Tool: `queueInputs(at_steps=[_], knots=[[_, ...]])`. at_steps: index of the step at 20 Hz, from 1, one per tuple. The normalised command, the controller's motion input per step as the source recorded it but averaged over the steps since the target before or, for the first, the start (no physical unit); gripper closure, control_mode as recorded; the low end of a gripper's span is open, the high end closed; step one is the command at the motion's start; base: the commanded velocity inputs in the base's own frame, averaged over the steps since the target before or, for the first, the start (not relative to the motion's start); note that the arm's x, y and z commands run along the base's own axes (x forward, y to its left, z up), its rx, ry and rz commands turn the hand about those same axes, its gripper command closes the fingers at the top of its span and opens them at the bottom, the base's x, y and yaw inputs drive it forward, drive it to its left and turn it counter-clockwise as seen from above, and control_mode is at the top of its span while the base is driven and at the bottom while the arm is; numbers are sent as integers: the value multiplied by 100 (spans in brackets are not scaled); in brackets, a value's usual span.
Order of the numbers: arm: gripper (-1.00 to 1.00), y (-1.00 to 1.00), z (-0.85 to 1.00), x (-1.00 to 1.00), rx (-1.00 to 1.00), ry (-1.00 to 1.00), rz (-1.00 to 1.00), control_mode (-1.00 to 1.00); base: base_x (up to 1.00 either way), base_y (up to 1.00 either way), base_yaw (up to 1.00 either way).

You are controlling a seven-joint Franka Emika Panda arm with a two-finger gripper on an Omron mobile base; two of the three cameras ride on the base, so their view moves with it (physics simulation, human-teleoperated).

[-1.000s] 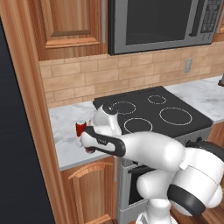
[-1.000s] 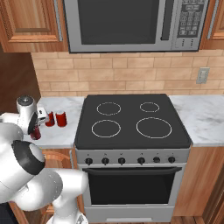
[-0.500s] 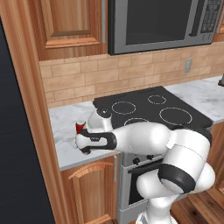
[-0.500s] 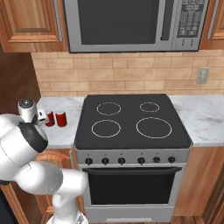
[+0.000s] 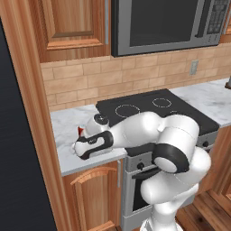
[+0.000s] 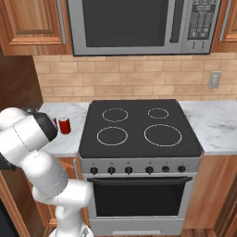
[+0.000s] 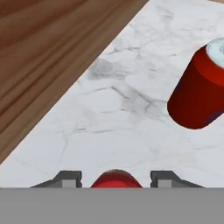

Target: Four empty soda cans are scattered around the kitchen. Gather all the cans and cluster them next to the stove for recycling.

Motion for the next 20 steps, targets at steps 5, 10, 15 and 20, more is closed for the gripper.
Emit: queueInputs(at_steps=[5, 10, 15, 20], knots=[[100, 18, -23, 24, 0, 0, 0, -100, 0, 0, 0], [100, 17, -24, 24, 0, 0, 0, -100, 0, 0, 0], [-100, 17, -29, 23, -1, 0, 0, -100, 0, 0, 0], [-100, 7, -10, 2, 0, 0, 0, -100, 0, 0, 0]])
